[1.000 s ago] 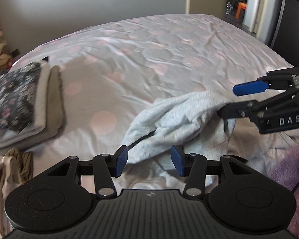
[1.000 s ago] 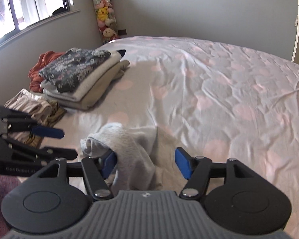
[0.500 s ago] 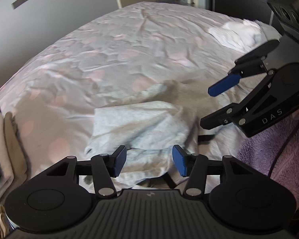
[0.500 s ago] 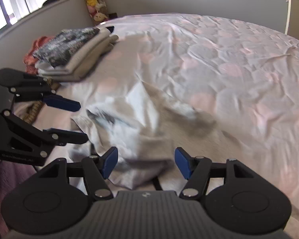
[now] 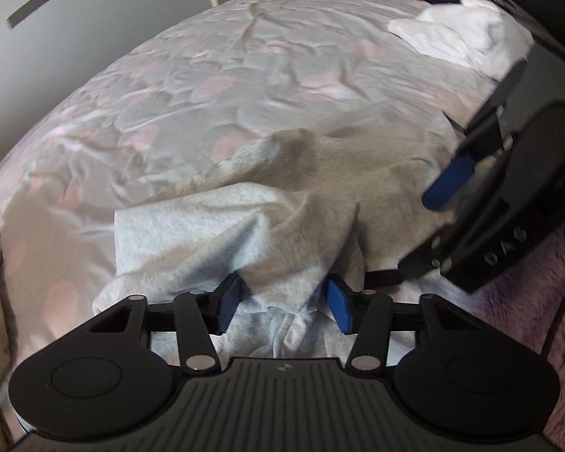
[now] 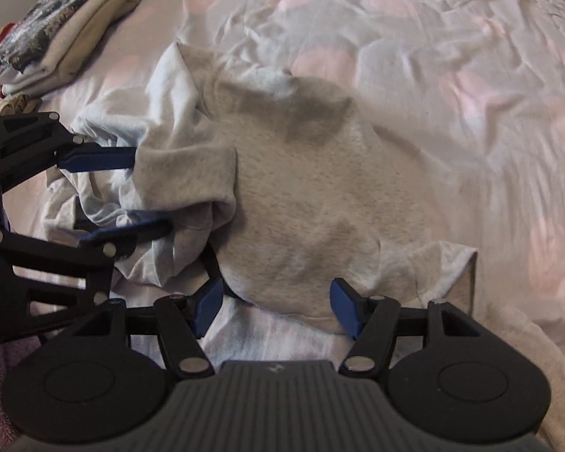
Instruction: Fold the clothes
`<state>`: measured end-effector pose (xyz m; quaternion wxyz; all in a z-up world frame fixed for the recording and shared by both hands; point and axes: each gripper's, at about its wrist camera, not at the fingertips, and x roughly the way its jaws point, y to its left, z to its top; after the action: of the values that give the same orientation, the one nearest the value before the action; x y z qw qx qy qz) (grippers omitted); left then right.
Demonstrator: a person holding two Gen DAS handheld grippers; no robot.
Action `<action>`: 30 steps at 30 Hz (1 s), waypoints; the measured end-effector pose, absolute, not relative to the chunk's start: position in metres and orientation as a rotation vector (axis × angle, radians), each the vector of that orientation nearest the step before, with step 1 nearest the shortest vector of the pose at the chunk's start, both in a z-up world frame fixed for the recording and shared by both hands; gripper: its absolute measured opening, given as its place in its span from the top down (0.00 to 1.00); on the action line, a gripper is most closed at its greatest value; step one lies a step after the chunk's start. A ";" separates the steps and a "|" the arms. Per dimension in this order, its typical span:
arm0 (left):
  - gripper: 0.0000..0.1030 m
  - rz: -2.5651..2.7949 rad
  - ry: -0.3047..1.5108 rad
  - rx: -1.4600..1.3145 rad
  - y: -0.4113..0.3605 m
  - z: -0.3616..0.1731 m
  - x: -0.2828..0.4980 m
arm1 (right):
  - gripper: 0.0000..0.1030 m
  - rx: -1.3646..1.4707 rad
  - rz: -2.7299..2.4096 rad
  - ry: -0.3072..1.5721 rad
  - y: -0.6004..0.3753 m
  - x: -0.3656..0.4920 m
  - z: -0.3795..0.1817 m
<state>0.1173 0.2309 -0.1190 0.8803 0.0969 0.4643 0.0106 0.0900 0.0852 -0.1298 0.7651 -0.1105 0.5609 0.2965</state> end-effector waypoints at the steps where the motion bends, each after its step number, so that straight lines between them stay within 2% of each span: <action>1: 0.61 0.028 0.963 0.175 0.235 -0.120 0.117 | 0.37 -0.249 0.643 1.231 0.088 0.091 -0.133; 2: 0.65 0.033 0.957 0.158 0.237 -0.121 0.116 | 0.39 -0.254 0.634 1.242 0.089 0.093 -0.136; 4: 0.75 0.051 0.944 0.156 0.240 -0.121 0.114 | 0.53 -0.264 0.623 1.263 0.092 0.097 -0.142; 5: 0.80 0.062 0.938 0.147 0.242 -0.119 0.113 | 0.57 -0.260 0.614 1.265 0.092 0.098 -0.143; 6: 0.83 0.072 0.931 0.139 0.243 -0.117 0.111 | 0.67 -0.253 0.603 1.254 0.092 0.099 -0.143; 7: 0.85 0.086 0.920 0.130 0.245 -0.114 0.109 | 0.87 -0.249 0.592 1.232 0.090 0.098 -0.141; 8: 0.87 0.104 0.901 0.124 0.248 -0.107 0.105 | 0.91 -0.247 0.581 1.205 0.089 0.096 -0.138; 12: 0.88 0.188 0.822 0.098 0.261 -0.075 0.087 | 0.93 -0.241 0.550 1.048 0.079 0.078 -0.113; 17: 0.89 0.332 0.689 0.077 0.292 -0.010 0.052 | 0.94 -0.143 0.493 0.814 0.049 0.060 -0.059; 25: 0.89 0.491 0.526 0.023 0.323 0.086 -0.015 | 0.95 -0.049 0.433 0.426 0.011 0.033 0.075; 30: 0.89 0.522 0.539 -0.082 0.342 0.110 -0.048 | 0.95 0.002 0.466 0.268 -0.003 0.010 0.137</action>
<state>-0.0484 0.3417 0.1105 0.9296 -0.0398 0.2633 0.2546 0.0097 -0.0033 0.1372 0.9641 0.0010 0.1322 0.2303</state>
